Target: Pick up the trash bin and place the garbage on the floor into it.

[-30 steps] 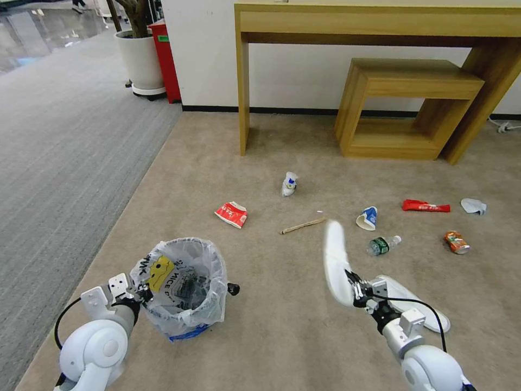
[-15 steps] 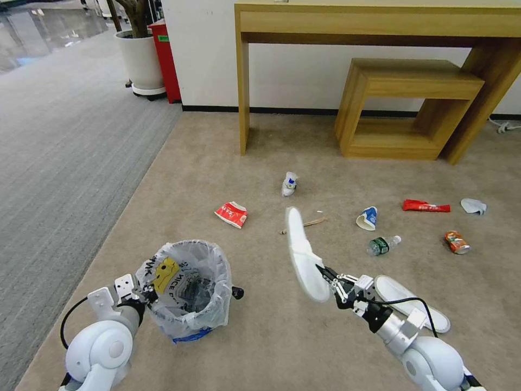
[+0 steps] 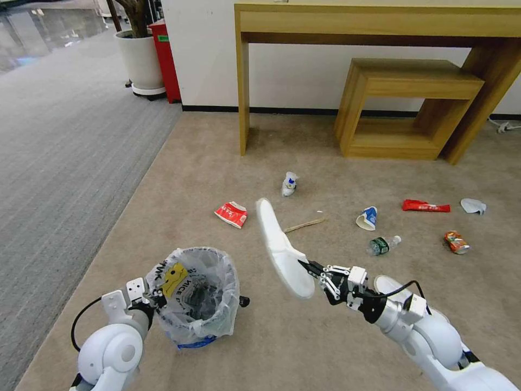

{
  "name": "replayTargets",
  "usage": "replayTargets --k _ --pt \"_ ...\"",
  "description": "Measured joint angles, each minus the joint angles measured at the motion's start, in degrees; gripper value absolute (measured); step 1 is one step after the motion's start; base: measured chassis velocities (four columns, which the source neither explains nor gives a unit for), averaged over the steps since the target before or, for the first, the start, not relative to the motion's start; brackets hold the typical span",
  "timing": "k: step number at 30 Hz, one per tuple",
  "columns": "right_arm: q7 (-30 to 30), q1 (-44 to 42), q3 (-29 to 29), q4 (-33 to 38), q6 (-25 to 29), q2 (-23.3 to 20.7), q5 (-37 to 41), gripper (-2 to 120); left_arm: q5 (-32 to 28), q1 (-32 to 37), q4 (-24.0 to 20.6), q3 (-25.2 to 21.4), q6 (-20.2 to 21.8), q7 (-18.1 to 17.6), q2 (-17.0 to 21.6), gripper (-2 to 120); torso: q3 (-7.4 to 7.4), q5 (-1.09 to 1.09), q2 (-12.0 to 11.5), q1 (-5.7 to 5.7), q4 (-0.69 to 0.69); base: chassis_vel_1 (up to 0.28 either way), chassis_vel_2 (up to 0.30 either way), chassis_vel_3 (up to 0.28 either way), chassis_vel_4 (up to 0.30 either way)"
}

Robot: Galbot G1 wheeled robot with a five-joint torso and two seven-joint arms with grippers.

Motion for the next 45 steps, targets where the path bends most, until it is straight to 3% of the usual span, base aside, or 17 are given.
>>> replayTargets --k 8,11,15,34,45 --pt "1.03 8.48 -7.23 -0.02 -0.06 -0.17 2.15 0 1.35 0.19 -0.02 1.73 0.04 0.25 -0.39 0 0.00 0.01 0.00 0.00 0.00 0.000 0.000 0.000 0.000" --pt "2.58 13.85 -13.83 -0.59 0.02 1.11 3.08 0 2.63 -0.12 0.04 3.01 0.07 0.44 -1.64 0 0.00 0.01 0.00 0.00 0.00 0.000 0.000 0.000 0.000" --pt "3.01 16.90 -18.09 -0.90 0.20 1.59 4.18 0 3.26 -0.22 0.21 3.62 0.08 0.53 -2.11 0 -0.01 0.02 0.00 0.00 0.01 0.000 0.000 0.000 0.000" --pt "2.25 21.02 -27.25 -3.17 1.06 4.09 7.38 0 3.06 -1.21 -0.06 5.56 0.48 0.15 -3.32 0 0.00 0.00 0.00 0.00 0.00 0.000 0.000 0.000 0.000" --pt "2.25 21.51 -28.30 -4.02 1.32 3.94 5.80 0 -9.03 -2.36 -4.64 4.42 2.56 -7.30 -0.94 0 0.00 0.00 0.00 0.00 0.00 0.000 0.000 0.000 0.000"
